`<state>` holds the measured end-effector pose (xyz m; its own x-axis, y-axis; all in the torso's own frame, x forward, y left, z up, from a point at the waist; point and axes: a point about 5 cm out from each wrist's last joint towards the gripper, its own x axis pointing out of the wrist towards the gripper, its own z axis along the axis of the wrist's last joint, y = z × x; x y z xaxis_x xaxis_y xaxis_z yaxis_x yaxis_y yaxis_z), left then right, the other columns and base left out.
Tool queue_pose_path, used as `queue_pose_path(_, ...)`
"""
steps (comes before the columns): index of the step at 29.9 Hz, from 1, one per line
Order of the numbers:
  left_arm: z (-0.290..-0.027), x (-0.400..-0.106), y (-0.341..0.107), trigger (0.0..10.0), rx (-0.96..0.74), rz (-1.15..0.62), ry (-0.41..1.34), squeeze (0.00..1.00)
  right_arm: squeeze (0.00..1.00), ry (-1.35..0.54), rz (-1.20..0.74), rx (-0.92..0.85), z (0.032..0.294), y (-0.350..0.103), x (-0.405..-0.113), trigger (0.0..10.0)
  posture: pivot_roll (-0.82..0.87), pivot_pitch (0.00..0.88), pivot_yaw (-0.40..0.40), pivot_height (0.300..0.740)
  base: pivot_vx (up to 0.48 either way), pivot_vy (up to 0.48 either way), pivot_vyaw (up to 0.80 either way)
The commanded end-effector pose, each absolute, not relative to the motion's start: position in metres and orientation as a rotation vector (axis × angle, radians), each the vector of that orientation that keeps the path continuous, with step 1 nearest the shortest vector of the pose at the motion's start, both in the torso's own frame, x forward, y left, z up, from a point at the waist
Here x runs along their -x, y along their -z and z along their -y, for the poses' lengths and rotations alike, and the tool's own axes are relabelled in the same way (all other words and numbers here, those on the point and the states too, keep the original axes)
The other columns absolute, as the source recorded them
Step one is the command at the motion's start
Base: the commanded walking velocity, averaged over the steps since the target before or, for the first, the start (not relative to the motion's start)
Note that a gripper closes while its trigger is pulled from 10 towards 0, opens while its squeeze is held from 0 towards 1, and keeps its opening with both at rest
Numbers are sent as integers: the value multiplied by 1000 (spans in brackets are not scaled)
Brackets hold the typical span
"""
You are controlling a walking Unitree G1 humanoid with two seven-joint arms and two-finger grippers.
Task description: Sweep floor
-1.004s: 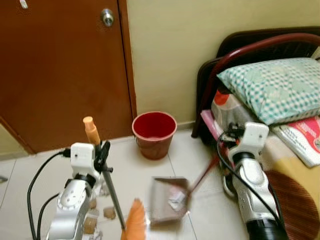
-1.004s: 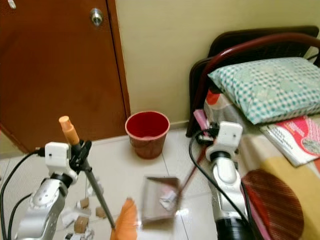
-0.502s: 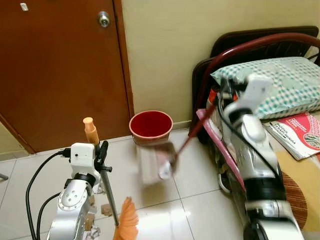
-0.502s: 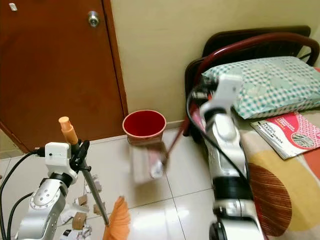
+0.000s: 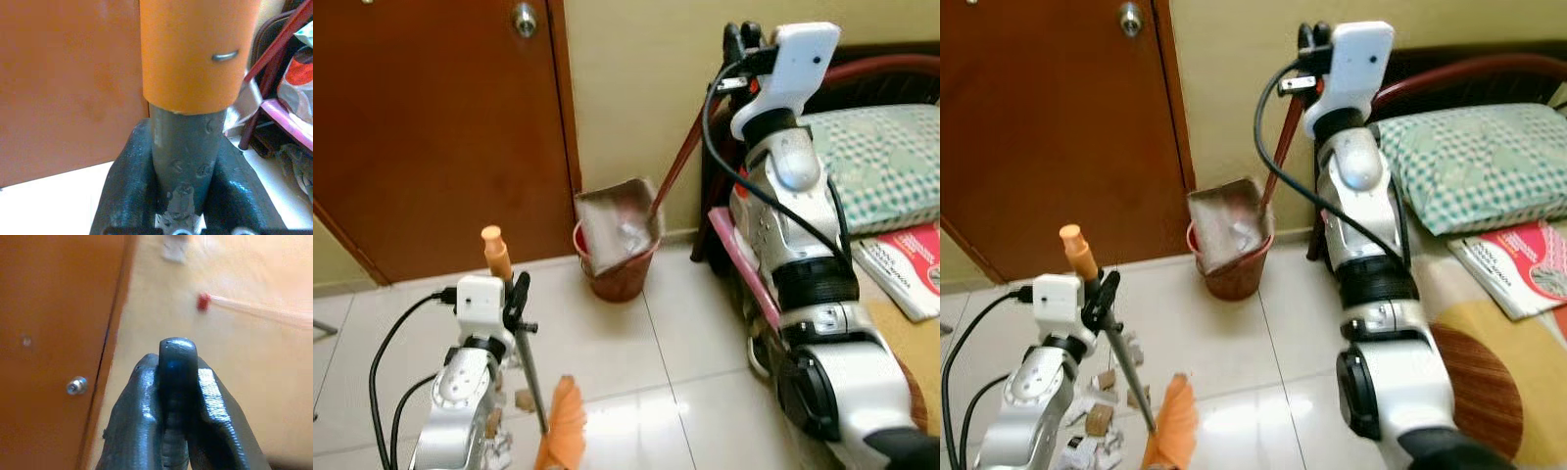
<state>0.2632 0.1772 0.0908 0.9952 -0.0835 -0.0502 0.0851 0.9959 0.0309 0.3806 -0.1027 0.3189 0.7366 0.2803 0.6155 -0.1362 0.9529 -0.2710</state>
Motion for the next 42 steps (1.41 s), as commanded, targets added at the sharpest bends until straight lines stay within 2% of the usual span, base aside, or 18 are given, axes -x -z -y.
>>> queue_pose_path(1, -179, -261, -92, 10000, -39, -52, 77, 0, 0, -273, 885, 332, 84, -343, -369, 10000, 126, 96, 9, 740, 0, 0, 0)
queue_pose_path(7, -183, -260, -94, 10000, -34, -48, 41, 0, 0, -431, 951, 515, 41, -309, -358, 10000, 144, 104, -1, 740, 0, 0, 0)
queue_pose_path(12, -175, -258, -96, 10000, -42, -44, 78, 0, 0, -472, 982, 544, 30, -291, -352, 10000, 172, 116, 5, 740, 0, 0, 0)
queue_pose_path(20, -180, -267, -100, 10000, -38, -31, 61, 0, 0, -438, 1049, 479, 17, -295, -348, 10000, 161, 99, -10, 740, 0, 0, 0)
queue_pose_path(25, -177, -262, -96, 10000, -28, -42, 53, 0, 0, -475, 1072, 485, 13, -285, -341, 10000, 149, 99, -15, 740, 0, 0, 0)
queue_pose_path(30, -170, -262, -93, 10000, -21, -48, 85, 0, 0, -460, 1084, 427, 19, -287, -336, 10000, 147, 88, -16, 740, 0, 0, 0)
queue_pose_path(33, -169, -271, -96, 10000, -17, -38, 91, 0, 0, -428, 1042, 223, 31, -304, -330, 10000, 126, 72, -12, 740, 0, 0, 0)
queue_pose_path(34, -169, -271, -96, 10000, -17, -38, 91, 0, 0, -428, 1042, 223, 31, -304, -330, 10000, 126, 72, -12, 740, 0, 0, 0)
queue_pose_path(39, -168, -273, -98, 10000, -16, -31, 95, 0, 0, -419, 831, -43, 57, -297, -334, 10000, 98, 87, -5, 740, 0, 0, 0)
queue_pose_path(42, -168, -269, -92, 10000, -24, -45, 100, 0, 0, -373, 727, -126, 79, -282, -336, 10000, 85, 84, 3, 740, 0, 0, 0)
